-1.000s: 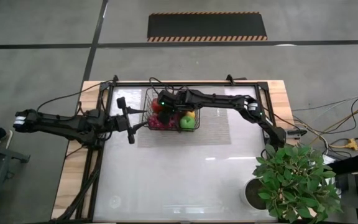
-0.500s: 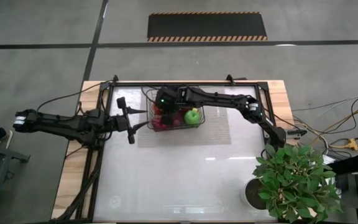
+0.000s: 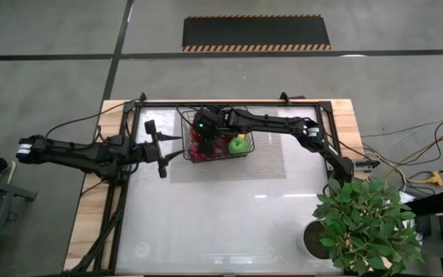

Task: Build produce basket
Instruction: Adjust the eggplant to the wire basket, then adjust the wire basket on the table

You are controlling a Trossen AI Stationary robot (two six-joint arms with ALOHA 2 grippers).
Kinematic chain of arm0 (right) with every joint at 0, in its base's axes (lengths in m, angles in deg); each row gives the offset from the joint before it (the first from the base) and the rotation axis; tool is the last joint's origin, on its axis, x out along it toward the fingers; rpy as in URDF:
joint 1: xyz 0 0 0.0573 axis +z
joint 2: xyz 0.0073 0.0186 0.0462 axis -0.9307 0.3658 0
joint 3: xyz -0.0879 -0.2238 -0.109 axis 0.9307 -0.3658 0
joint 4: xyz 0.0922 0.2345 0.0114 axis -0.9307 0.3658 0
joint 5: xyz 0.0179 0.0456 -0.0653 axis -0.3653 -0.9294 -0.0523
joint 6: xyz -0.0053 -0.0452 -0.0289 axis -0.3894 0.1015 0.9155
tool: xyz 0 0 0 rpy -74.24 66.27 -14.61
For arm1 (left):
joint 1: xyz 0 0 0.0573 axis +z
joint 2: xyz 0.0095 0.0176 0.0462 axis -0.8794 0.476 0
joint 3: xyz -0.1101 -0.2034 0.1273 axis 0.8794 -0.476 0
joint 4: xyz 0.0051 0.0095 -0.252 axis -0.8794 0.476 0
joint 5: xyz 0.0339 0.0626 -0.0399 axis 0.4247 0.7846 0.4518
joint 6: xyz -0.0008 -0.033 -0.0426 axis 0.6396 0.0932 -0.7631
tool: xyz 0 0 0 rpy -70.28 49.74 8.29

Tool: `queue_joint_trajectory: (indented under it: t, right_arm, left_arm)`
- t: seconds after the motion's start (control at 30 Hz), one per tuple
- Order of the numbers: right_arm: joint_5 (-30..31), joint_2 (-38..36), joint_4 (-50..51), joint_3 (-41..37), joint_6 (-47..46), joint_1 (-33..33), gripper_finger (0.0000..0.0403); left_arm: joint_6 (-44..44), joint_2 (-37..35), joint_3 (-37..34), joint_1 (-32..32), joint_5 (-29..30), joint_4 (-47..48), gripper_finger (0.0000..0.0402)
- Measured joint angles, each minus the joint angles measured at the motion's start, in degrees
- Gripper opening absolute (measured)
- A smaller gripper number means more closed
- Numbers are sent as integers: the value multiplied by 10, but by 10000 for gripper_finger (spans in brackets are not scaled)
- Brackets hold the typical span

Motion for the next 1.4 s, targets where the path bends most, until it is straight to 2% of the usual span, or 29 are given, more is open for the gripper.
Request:
queue_joint_trajectory:
  t: [0.27,0.47,0.6,0.77,0.87,1.0,1.07,1.4]
  right_arm:
    - [6,-7,25,11,-3,0,247]
    - [21,-61,102,28,-18,11,246]
    - [16,-101,149,26,-25,33,221]
    - [15,-149,180,10,-27,61,183]
    - [15,-170,178,-5,-32,76,163]
    - [19,-179,178,-23,-41,95,142]
    - [19,-180,177,-32,-42,103,134]
    - [19,-171,166,-77,-42,112,117]
  left_arm:
    - [-14,2,0,0,-7,7,187]
    - [-31,55,5,0,-98,69,177]
    - [-48,124,42,0,-118,180,132]
    - [-76,217,96,0,-165,282,41]
    - [-86,264,114,1,-146,317,7]
    - [-105,288,126,5,-32,317,12]
    - [-112,288,126,9,-2,319,11]
    - [-165,230,117,15,33,334,1]
